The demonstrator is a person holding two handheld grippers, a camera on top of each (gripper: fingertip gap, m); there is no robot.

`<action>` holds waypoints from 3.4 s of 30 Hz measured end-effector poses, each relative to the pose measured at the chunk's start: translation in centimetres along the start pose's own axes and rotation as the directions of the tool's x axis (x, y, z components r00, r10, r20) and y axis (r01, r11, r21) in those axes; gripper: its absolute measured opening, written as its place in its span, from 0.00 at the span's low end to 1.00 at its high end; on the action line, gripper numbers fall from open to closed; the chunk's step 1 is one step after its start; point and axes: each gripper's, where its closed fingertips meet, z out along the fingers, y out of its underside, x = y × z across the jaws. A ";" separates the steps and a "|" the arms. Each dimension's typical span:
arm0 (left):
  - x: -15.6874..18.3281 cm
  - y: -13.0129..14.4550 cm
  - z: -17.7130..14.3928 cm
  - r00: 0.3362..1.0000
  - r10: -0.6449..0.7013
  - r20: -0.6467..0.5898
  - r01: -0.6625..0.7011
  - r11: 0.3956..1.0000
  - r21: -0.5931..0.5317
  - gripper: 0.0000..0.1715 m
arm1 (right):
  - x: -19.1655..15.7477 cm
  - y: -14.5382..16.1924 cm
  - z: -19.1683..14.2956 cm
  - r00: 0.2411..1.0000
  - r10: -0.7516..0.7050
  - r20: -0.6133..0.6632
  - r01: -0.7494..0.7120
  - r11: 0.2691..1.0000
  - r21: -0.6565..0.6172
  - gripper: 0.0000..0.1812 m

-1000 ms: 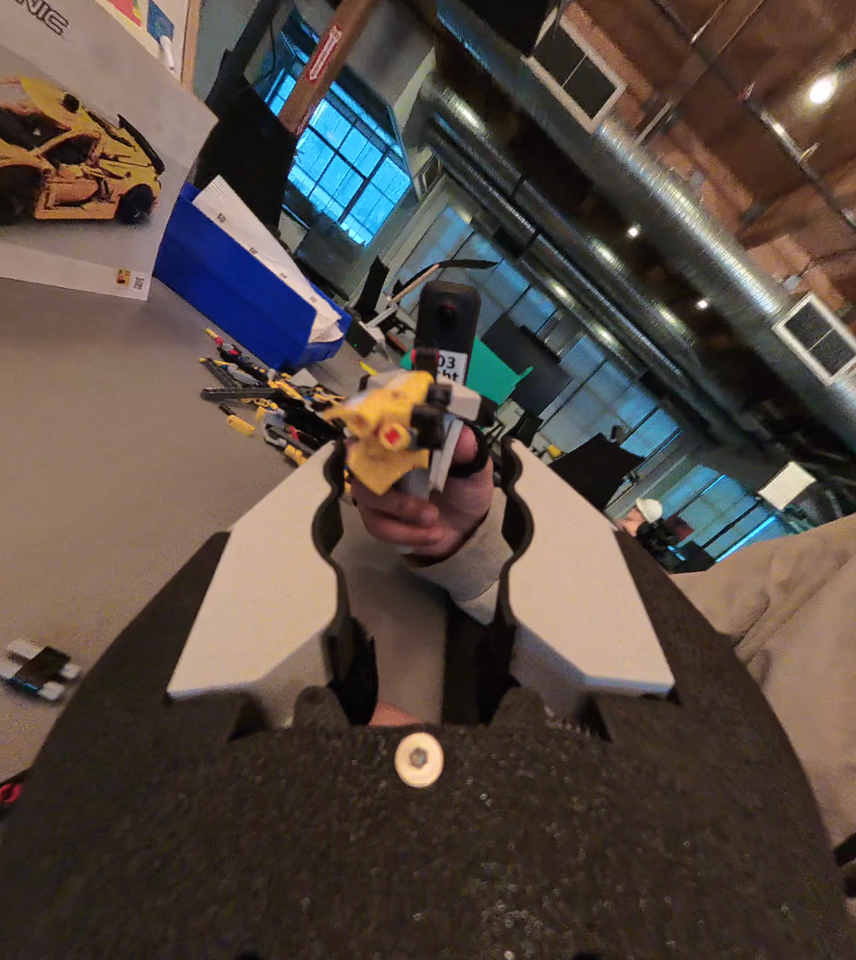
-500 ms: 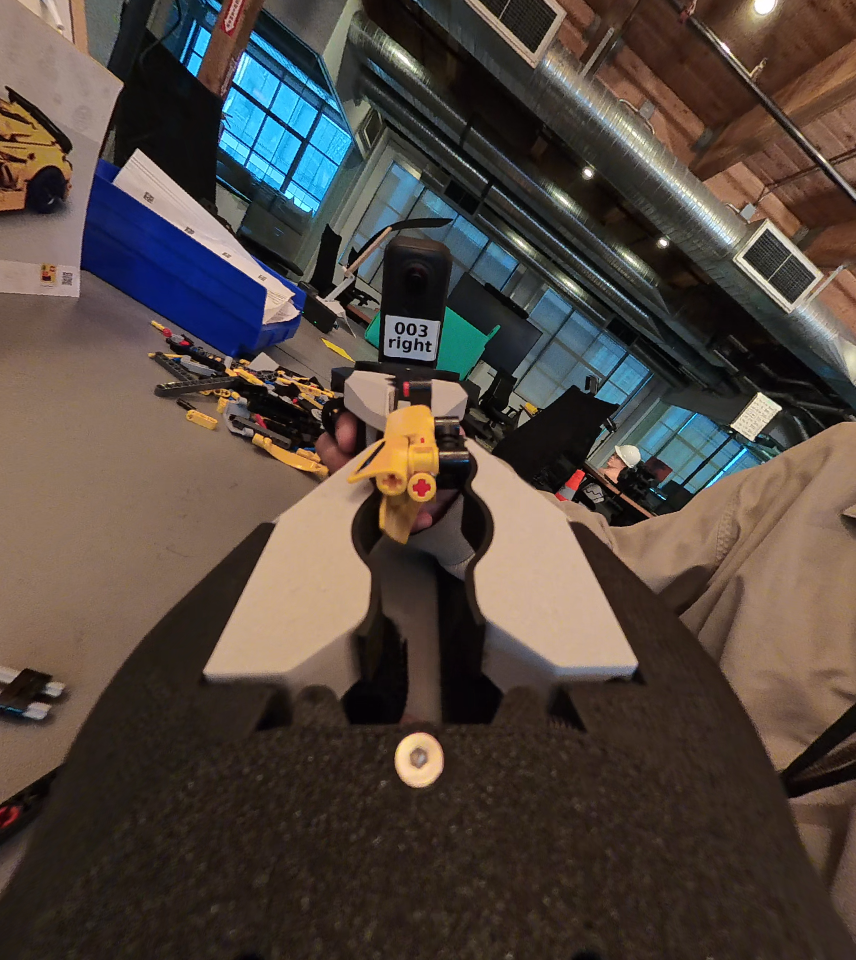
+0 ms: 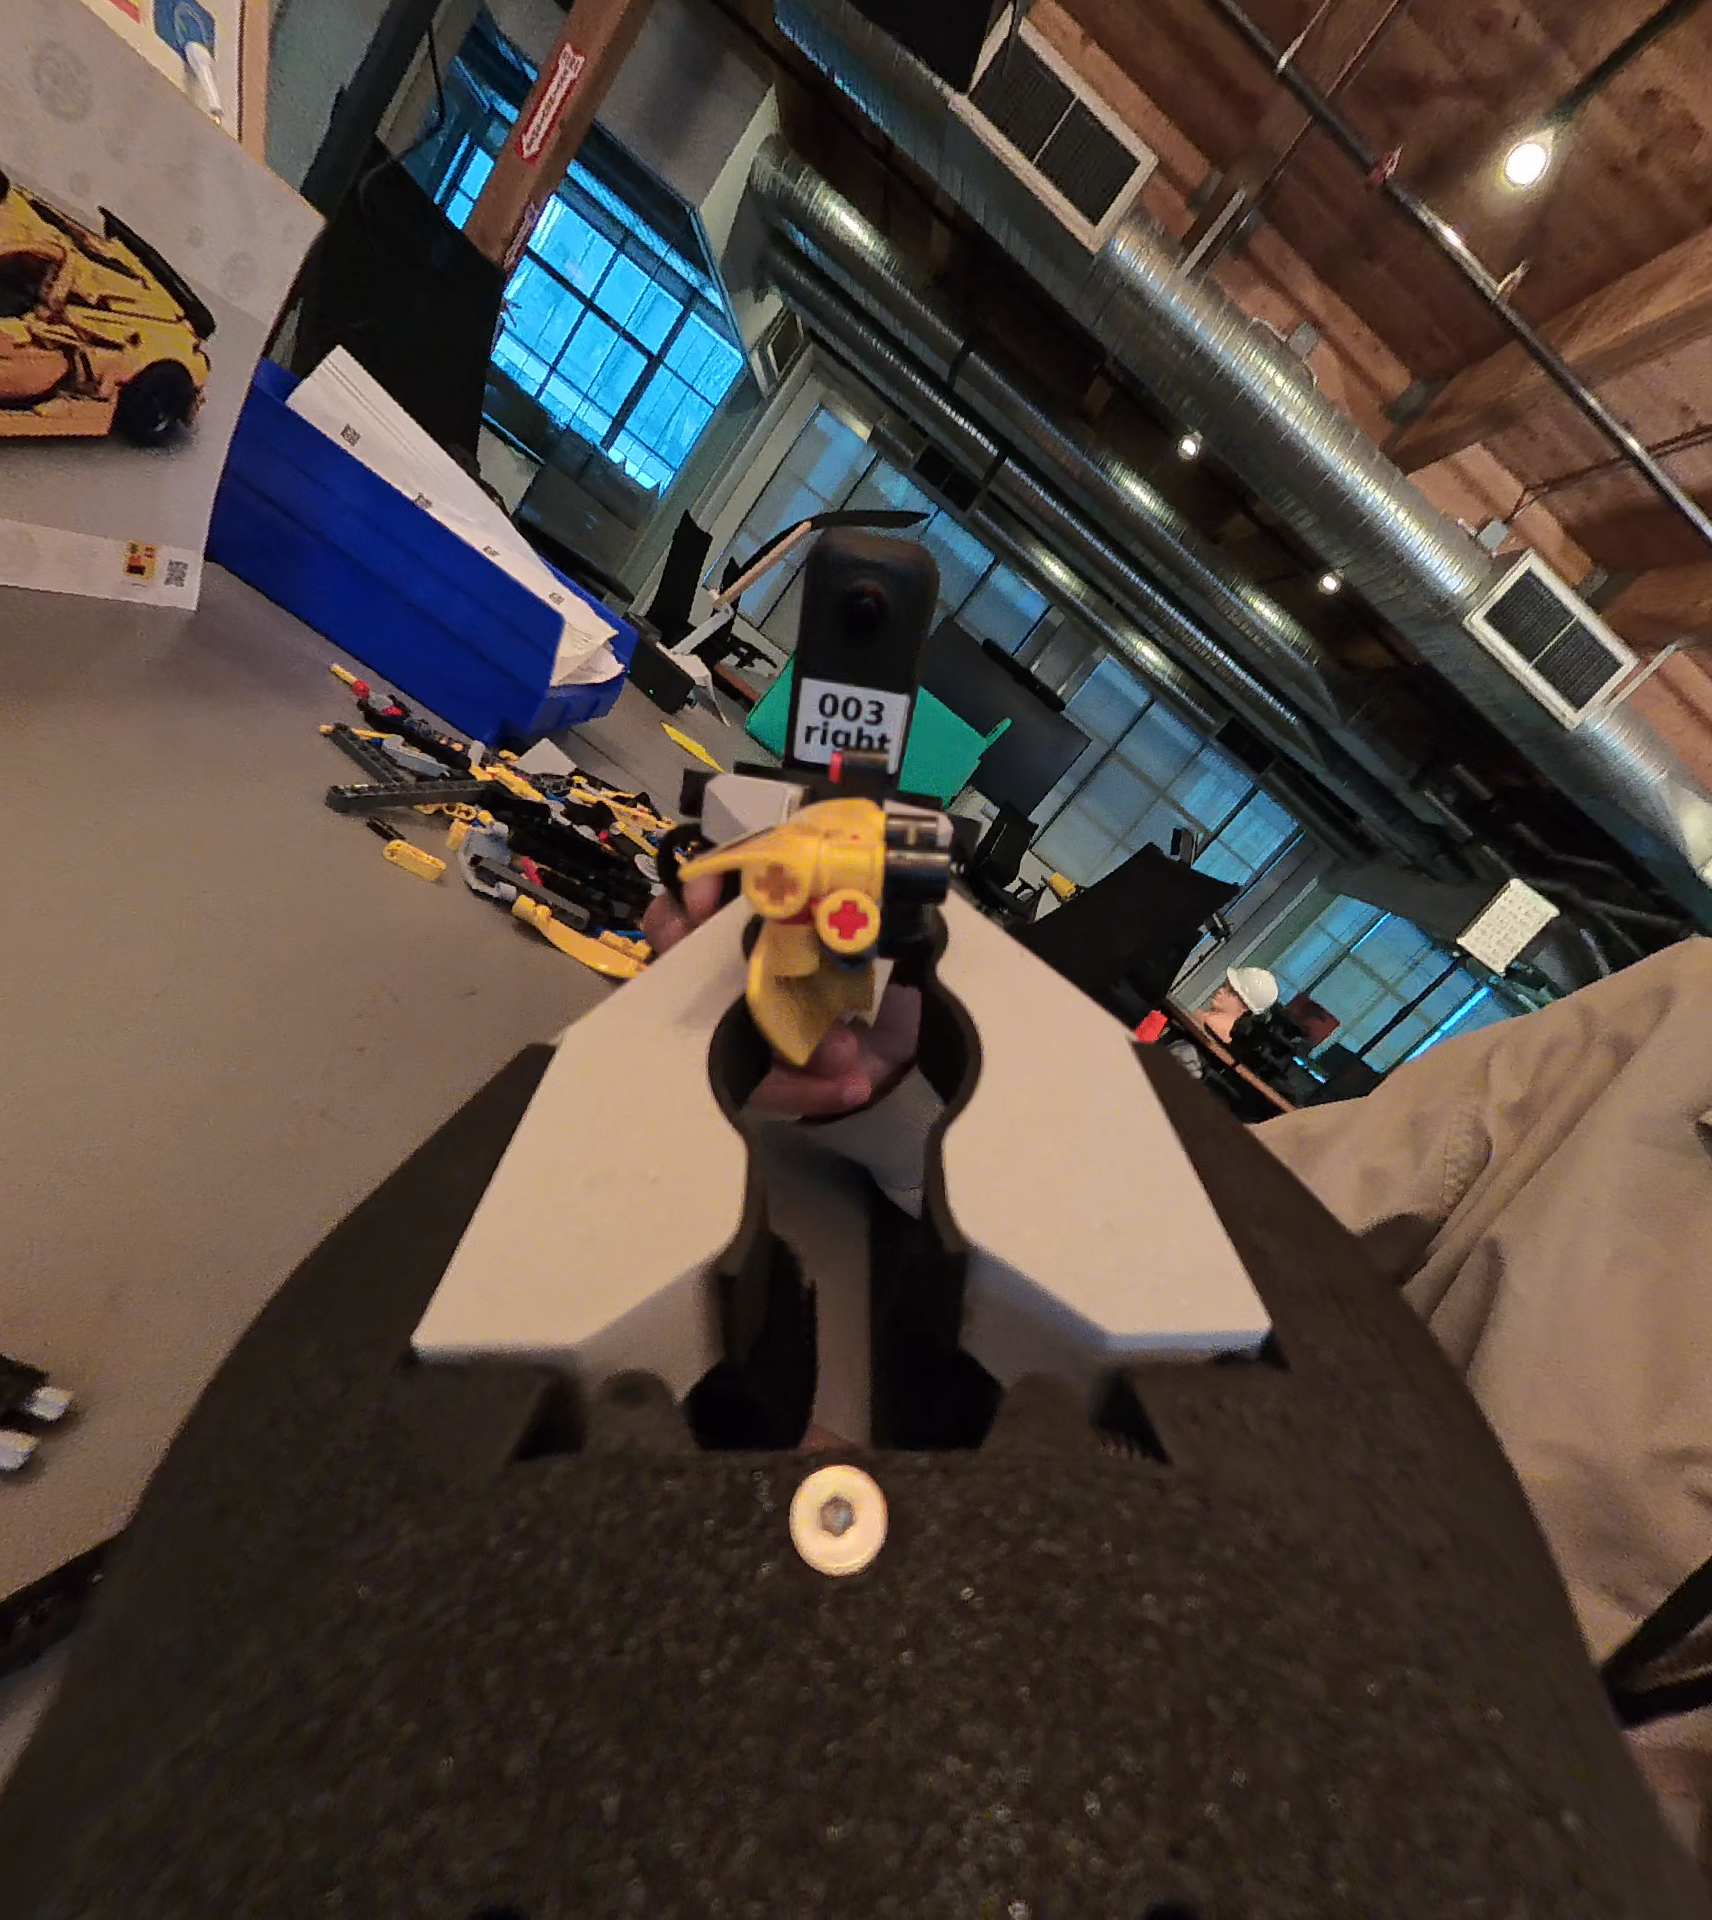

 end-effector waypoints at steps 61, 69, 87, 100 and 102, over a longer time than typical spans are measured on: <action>2.2 -1.2 -2.7 0.948 -0.189 -0.254 0.194 0.981 -0.004 0.12 | -2.2 -1.4 -0.9 0.907 -0.378 -0.186 0.350 0.922 -0.166 0.20; 1.7 0.3 -1.9 0.955 -0.205 -0.216 0.193 0.978 -0.074 0.12 | -2.2 0.9 2.0 0.743 -0.631 -0.223 0.583 0.774 -0.247 0.18; 1.4 1.5 -1.7 0.961 -0.208 -0.180 0.186 0.973 -0.134 0.15 | -1.8 1.7 1.4 0.741 -0.651 -0.165 0.600 0.752 -0.273 0.06; 0.1 0.5 -2.1 0.977 -0.172 -0.125 0.165 0.984 -0.068 0.13 | -0.1 2.1 1.3 0.621 -0.732 -0.279 0.640 0.680 -0.358 0.18; 0.1 0.8 -2.0 0.973 -0.193 -0.125 0.184 0.980 -0.080 0.13 | 0.1 2.4 1.5 0.607 -0.743 -0.283 0.641 0.668 -0.379 0.18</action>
